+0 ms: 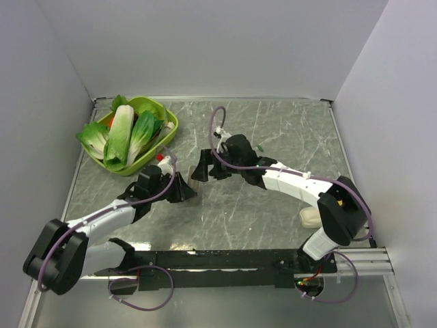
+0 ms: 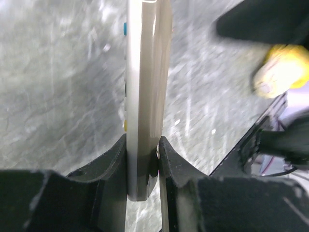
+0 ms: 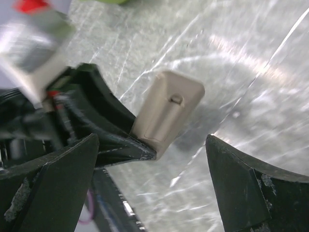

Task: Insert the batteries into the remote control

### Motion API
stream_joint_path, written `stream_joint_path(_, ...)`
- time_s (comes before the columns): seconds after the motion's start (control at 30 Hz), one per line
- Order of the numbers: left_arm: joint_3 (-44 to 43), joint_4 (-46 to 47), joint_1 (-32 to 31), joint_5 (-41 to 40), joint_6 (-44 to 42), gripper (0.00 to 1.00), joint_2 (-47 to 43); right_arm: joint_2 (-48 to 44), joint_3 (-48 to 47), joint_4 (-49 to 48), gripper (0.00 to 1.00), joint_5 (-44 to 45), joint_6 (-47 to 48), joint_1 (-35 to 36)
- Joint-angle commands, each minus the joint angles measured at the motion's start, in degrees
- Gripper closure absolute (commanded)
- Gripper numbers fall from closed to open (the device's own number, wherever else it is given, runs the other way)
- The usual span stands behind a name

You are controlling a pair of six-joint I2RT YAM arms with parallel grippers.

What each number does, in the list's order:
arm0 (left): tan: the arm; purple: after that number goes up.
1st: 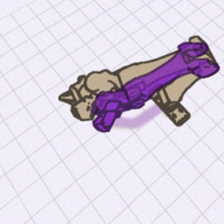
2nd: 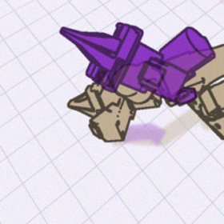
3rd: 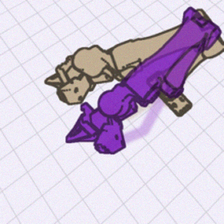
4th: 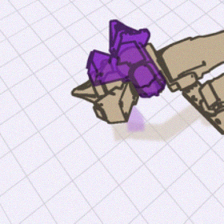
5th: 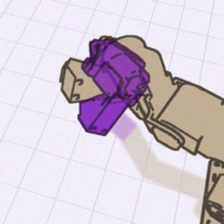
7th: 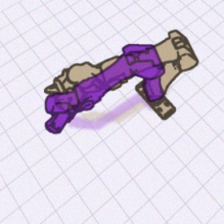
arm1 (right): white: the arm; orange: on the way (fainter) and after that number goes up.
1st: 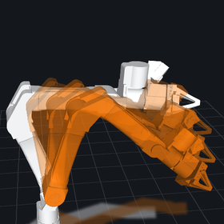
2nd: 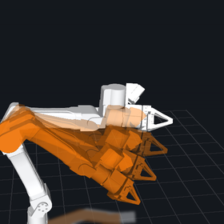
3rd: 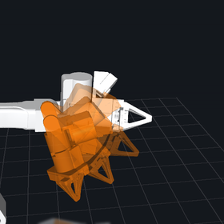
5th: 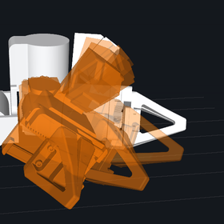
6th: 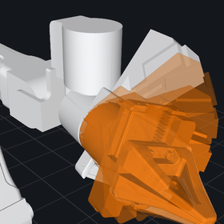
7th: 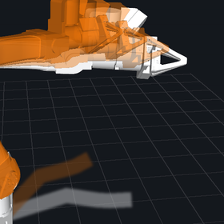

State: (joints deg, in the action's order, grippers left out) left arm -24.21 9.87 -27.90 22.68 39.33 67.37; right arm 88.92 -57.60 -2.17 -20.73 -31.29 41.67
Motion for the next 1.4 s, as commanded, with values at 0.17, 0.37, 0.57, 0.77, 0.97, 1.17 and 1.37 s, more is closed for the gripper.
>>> stream_joint_path(0.17,3.63,12.72,-0.84,-3.16,1.98,0.98,-8.48,5.47,-4.71,4.20,0.00,8.68,-9.84,4.12)
stream_joint_path(0.37,5.22,14.39,-2.42,-4.75,1.80,0.98,-12.34,6.26,-3.66,-0.35,0.10,9.66,-10.63,4.38)
stream_joint_path(0.57,5.66,13.86,-3.83,-6.15,1.36,0.98,-13.32,6.61,-2.52,-9.15,0.16,3.77,-9.67,5.52)
stream_joint_path(0.77,5.57,15.44,-5.67,-6.33,0.57,0.98,-13.67,8.37,-3.13,-12.67,0.23,-0.08,-7.56,6.76)
stream_joint_path(0.97,5.22,11.06,-5.94,-9.74,0.66,0.87,-17.62,6.62,-0.32,-13.03,0.56,-0.98,-0.30,6.76)
stream_joint_path(1.17,3.29,0.78,-4.10,-10.90,0.83,0.37,-24.56,2.14,4.78,-13.21,0.99,-2.91,17.44,5.70)
stream_joint_path(1.37,0.22,-5.91,5.04,-4.23,3.55,0.21,-31.08,-2.52,11.01,-17.50,1.00,-9.67,33.36,4.56)
